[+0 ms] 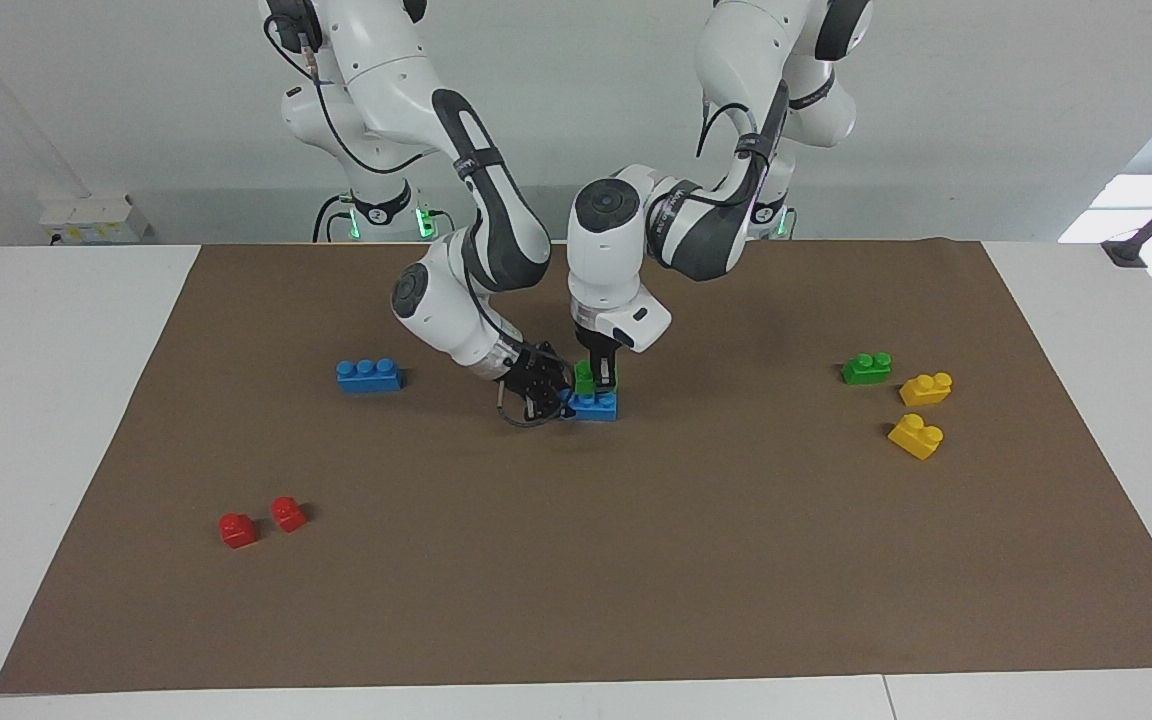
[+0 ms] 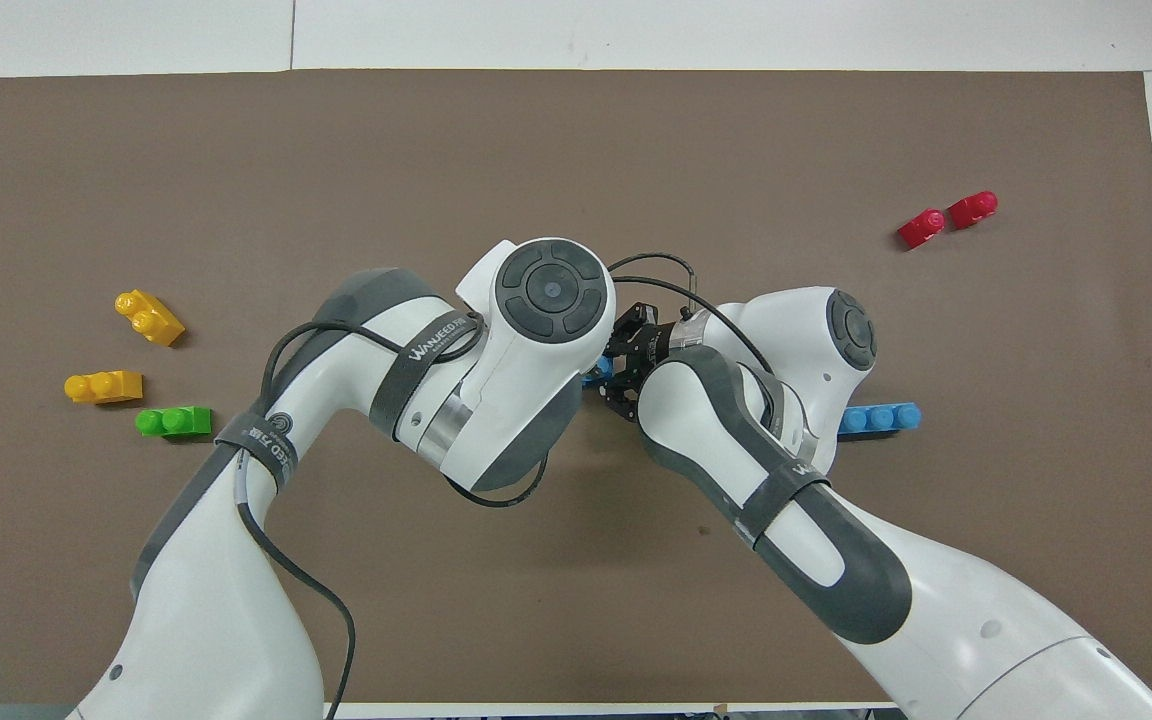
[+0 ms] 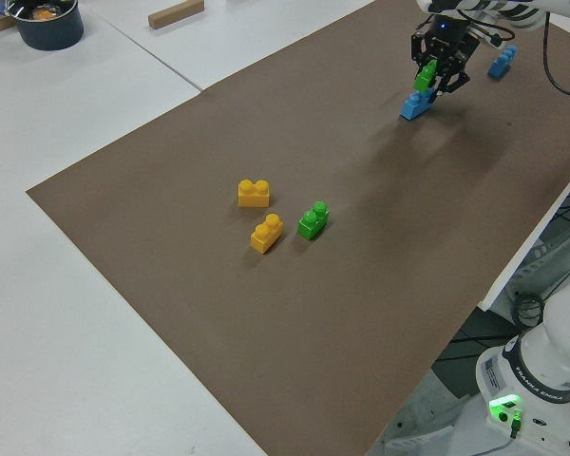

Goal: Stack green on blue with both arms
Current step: 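Press the green brick onto the blue brick with the left gripper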

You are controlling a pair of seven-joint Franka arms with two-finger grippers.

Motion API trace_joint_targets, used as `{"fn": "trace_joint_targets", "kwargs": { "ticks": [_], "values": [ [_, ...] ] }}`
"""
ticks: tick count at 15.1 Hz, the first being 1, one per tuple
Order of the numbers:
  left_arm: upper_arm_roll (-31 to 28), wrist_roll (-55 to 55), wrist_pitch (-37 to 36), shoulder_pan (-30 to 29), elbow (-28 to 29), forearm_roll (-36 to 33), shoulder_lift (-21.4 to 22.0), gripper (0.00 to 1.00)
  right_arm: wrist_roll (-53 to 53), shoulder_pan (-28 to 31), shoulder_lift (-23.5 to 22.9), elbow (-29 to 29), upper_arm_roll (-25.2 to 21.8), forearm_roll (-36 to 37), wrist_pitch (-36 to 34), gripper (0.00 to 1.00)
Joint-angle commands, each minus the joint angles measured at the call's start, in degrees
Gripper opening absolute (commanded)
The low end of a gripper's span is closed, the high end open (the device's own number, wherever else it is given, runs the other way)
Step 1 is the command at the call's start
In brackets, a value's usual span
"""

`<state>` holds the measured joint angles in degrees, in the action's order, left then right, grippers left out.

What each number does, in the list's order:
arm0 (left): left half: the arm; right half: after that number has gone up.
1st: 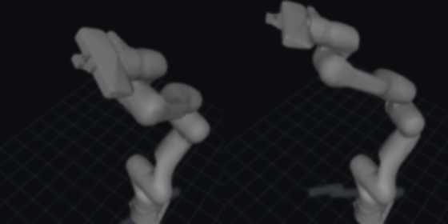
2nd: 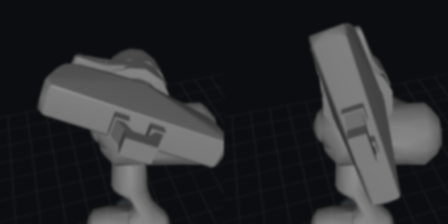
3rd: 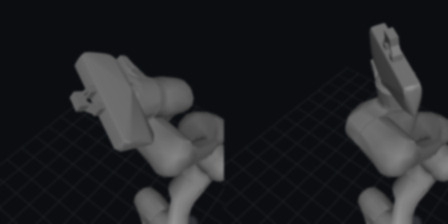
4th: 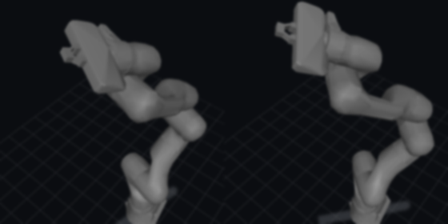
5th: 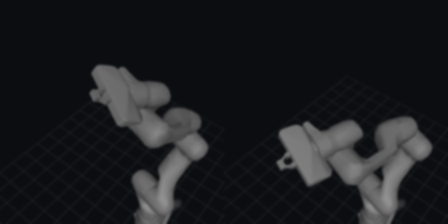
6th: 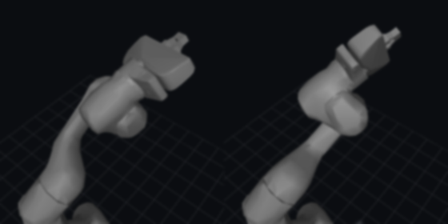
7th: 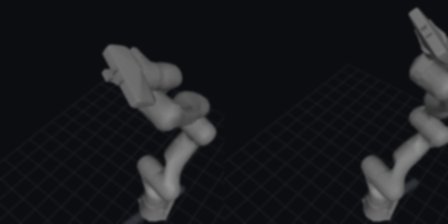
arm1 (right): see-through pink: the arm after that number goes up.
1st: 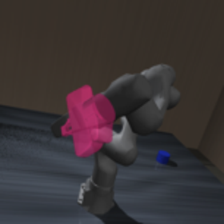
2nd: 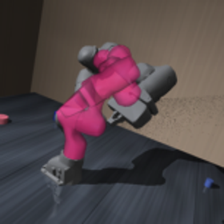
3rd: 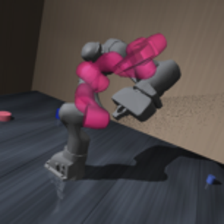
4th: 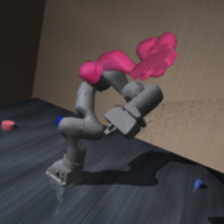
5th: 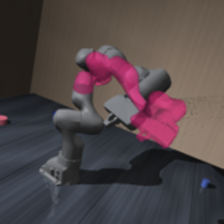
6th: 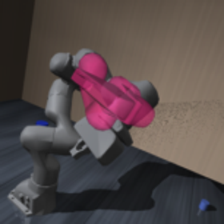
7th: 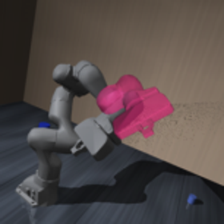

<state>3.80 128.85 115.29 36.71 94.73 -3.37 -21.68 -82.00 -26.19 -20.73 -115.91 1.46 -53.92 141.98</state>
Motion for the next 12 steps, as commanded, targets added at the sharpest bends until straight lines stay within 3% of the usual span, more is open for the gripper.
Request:
{"fn": "trace_joint_targets", "kwargs": {
  "ticks": [1, 12],
  "values": [
    [-0.5, 1.0, -0.7, 0.1, -0.2, -1.8, -0.3, 0.0, 2.3, 0.1, 0.2, -1.8, 0.1, -2.0, 2.4, 0.0],
    [-0.5, 1.3, 4.3, 0.1, 2.4, -1.7, -0.8, 0.0, 2.5, 0.1, 0.2, -1.8, 0.1, -2.1, 2.5, 0.0]
  ]
}}
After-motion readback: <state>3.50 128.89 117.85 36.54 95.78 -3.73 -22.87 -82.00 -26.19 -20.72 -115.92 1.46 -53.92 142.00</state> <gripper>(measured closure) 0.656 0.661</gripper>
